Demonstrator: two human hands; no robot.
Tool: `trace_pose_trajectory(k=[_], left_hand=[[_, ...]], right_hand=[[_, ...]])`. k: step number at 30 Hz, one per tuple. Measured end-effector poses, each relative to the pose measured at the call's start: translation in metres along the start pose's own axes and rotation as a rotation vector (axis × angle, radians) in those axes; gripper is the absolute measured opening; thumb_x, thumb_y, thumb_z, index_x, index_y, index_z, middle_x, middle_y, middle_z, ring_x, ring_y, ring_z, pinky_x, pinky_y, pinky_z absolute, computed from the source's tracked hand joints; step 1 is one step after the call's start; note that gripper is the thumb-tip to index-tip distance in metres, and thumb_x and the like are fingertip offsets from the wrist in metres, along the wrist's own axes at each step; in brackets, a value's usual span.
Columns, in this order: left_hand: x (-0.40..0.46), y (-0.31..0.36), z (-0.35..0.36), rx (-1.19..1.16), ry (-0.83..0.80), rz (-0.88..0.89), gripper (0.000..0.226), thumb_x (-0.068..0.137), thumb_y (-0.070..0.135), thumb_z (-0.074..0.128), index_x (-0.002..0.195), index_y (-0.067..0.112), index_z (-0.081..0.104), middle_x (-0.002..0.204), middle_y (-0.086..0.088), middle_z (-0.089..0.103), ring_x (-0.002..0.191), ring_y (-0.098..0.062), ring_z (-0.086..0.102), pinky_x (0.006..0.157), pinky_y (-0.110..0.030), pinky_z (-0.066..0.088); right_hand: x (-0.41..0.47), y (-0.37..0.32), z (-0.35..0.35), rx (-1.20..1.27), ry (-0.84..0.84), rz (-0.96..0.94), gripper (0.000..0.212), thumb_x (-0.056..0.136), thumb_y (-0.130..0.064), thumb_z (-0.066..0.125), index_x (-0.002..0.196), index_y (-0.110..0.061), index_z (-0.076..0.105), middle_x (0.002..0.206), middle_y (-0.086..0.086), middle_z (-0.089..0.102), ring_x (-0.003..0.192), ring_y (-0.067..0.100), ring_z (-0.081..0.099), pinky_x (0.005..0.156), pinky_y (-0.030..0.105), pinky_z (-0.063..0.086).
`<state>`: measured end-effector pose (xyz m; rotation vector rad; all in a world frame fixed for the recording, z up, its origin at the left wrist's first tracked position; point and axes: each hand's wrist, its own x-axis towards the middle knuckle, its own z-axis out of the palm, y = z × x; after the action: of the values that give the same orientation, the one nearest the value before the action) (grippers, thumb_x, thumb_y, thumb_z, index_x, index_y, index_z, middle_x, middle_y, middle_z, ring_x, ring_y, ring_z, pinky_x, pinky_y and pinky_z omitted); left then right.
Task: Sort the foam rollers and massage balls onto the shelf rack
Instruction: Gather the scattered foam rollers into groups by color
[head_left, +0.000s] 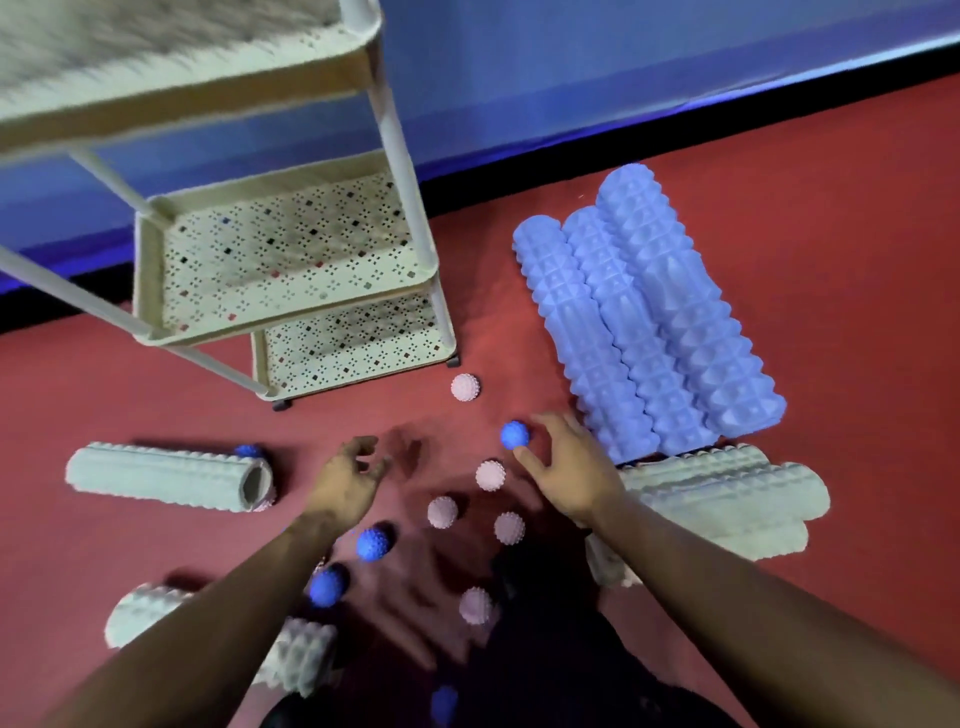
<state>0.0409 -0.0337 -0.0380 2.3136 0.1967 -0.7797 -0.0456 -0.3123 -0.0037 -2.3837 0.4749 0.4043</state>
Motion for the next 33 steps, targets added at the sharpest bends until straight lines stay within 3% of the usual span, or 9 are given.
trace_pose_trajectory(k=[2,6,10,13,16,19,22,29,33], left_hand=[[0.006,-0.021,-0.019,-0.090,0.161,-0.127,0.039,0.098,0.025,0.064,0.130,0.004,0.060,0.123,-0.015,0.067,0.106,-0.031,0.064,0.089,-0.031,0.045],[0.020,-0.070,-0.053,-0.376,0.540,-0.396,0.044,0.093,0.035,0.069,0.109,-0.005,0.062,0.108,-0.027,0.068,0.103,-0.039,0.067,0.093,-0.043,0.051],[0.037,-0.095,-0.072,-0.447,0.851,-0.655,0.071,0.076,0.053,0.081,0.118,0.001,0.055,0.123,-0.022,0.057,0.111,-0.036,0.059,0.098,-0.045,0.049],[0.056,-0.113,-0.084,-0.572,0.610,-0.809,0.094,0.073,0.067,0.077,0.134,0.004,0.046,0.134,-0.018,0.053,0.130,-0.034,0.050,0.103,-0.046,0.046],[0.071,-0.124,-0.090,-0.934,0.334,-0.697,0.035,0.089,0.055,0.067,0.095,0.023,0.055,0.098,-0.002,0.059,0.094,-0.023,0.062,0.066,-0.034,0.050],[0.075,-0.131,-0.098,-0.961,0.234,-0.655,0.026,0.094,0.042,0.063,0.098,0.017,0.057,0.095,-0.004,0.060,0.082,-0.023,0.061,0.071,-0.034,0.052],[0.069,-0.141,-0.107,-0.943,0.271,-0.717,0.052,0.083,0.038,0.076,0.122,0.006,0.059,0.113,-0.014,0.066,0.099,-0.033,0.067,0.093,-0.041,0.055],[0.007,-0.146,-0.171,-0.668,0.421,-0.745,0.042,0.069,0.038,0.086,0.089,0.009,0.063,0.077,-0.012,0.062,0.058,-0.026,0.058,0.057,-0.033,0.052],[-0.044,-0.132,-0.231,-0.345,0.494,-0.658,0.046,0.068,0.039,0.089,0.080,0.000,0.068,0.064,-0.013,0.066,0.052,-0.027,0.063,0.063,-0.044,0.063]], right_hand=[[0.016,-0.025,0.010,-0.132,-0.097,-0.110,0.059,0.095,-0.051,0.057,0.146,-0.023,0.047,0.141,-0.001,0.053,0.129,0.024,0.051,0.109,0.037,0.039],[0.042,-0.070,0.033,-0.303,-0.186,-0.283,0.064,0.097,-0.057,0.049,0.152,-0.027,0.037,0.154,-0.006,0.041,0.140,0.020,0.041,0.115,0.037,0.031],[0.054,-0.099,0.051,-0.391,-0.214,-0.417,0.066,0.099,-0.056,0.047,0.155,-0.026,0.033,0.158,-0.007,0.037,0.144,0.019,0.034,0.119,0.033,0.024],[0.058,-0.111,0.060,-0.454,-0.238,-0.475,0.066,0.099,-0.056,0.046,0.156,-0.025,0.031,0.160,-0.007,0.034,0.145,0.020,0.032,0.120,0.033,0.021],[0.060,-0.117,0.065,-0.495,-0.253,-0.506,0.066,0.100,-0.056,0.046,0.156,-0.025,0.030,0.159,-0.007,0.034,0.145,0.019,0.032,0.122,0.034,0.020],[0.060,-0.120,0.066,-0.509,-0.273,-0.503,0.066,0.100,-0.056,0.044,0.156,-0.026,0.028,0.160,-0.007,0.031,0.146,0.020,0.030,0.123,0.036,0.018],[0.057,-0.123,0.064,-0.517,-0.274,-0.520,0.066,0.100,-0.056,0.044,0.156,-0.027,0.028,0.160,-0.008,0.031,0.146,0.019,0.029,0.122,0.035,0.017],[0.044,-0.157,0.038,-0.527,-0.295,-0.589,0.069,0.099,-0.058,0.045,0.158,-0.030,0.024,0.163,-0.008,0.027,0.148,0.017,0.029,0.121,0.036,0.022],[0.024,-0.191,0.012,-0.509,-0.281,-0.652,0.070,0.098,-0.059,0.046,0.158,-0.031,0.023,0.162,-0.011,0.026,0.146,0.016,0.031,0.120,0.035,0.024]])
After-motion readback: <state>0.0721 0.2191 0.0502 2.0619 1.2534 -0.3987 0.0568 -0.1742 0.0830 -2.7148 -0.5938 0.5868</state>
